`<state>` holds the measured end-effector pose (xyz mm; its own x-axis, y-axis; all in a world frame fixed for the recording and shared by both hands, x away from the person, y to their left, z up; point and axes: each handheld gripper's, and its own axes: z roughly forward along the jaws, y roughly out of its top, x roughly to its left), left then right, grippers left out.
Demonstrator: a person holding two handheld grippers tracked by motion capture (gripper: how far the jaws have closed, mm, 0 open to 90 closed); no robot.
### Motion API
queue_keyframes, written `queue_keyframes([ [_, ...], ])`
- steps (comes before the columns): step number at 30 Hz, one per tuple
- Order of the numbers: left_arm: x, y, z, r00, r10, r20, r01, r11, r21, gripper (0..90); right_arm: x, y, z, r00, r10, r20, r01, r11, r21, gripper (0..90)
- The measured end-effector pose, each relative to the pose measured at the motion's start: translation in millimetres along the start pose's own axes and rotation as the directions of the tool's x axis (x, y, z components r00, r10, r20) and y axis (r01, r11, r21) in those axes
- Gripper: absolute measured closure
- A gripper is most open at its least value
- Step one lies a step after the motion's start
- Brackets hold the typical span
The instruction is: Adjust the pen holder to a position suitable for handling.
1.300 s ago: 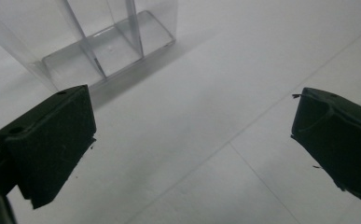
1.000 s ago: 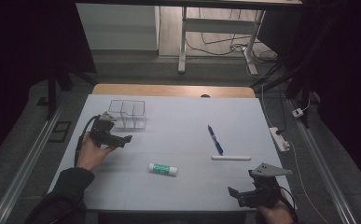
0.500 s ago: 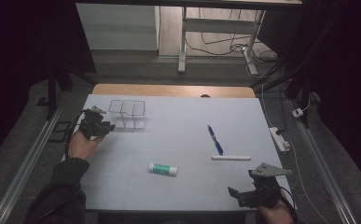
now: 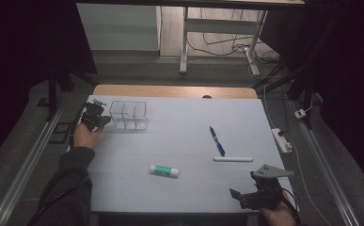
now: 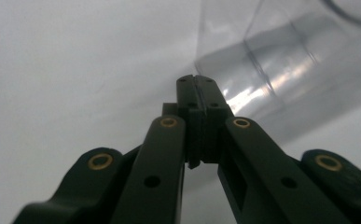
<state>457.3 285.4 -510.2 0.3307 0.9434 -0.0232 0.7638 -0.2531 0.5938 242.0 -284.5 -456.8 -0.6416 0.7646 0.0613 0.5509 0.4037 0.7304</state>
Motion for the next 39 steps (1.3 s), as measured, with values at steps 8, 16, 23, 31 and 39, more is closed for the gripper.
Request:
queue_keyframes([
  [8, -0.1, 8.4, 10.0, 0.9997, -0.002, 0.023, 0.002, 0.9999, -0.016, 89.1, -0.2, -0.5, -0.4, 1.0000, -0.003, 0.002, 0.003, 1.0000, 0.002, 0.0],
  [16, -15.7, 15.4, 13.2, 0.9959, 0.020, 0.088, -0.018, 0.9996, -0.023, 89.1, 0.8, -0.3, 0.0, 0.9999, -0.010, 0.003, 0.010, 0.9999, 0.004, 0.0],
  [23, -40.8, 25.3, 16.9, 0.9876, 0.074, 0.138, -0.072, 0.9972, -0.019, 89.1, 0.9, -0.3, 0.0, 0.9999, -0.014, 0.003, 0.014, 0.9999, 0.005, 0.0],
  [31, -78.1, 36.7, 22.4, 0.9718, 0.137, 0.192, -0.135, 0.9906, -0.021, 89.1, 1.5, -0.4, -0.1, 0.9998, -0.019, 0.003, 0.019, 0.9998, 0.005, 0.0],
  [39, -112.1, 46.6, 28.1, 0.9542, 0.190, 0.231, -0.188, 0.9817, -0.031, 89.1, 1.9, -0.4, -0.1, 0.9998, -0.021, 0.003, 0.021, 0.9998, 0.005, 0.0],
])
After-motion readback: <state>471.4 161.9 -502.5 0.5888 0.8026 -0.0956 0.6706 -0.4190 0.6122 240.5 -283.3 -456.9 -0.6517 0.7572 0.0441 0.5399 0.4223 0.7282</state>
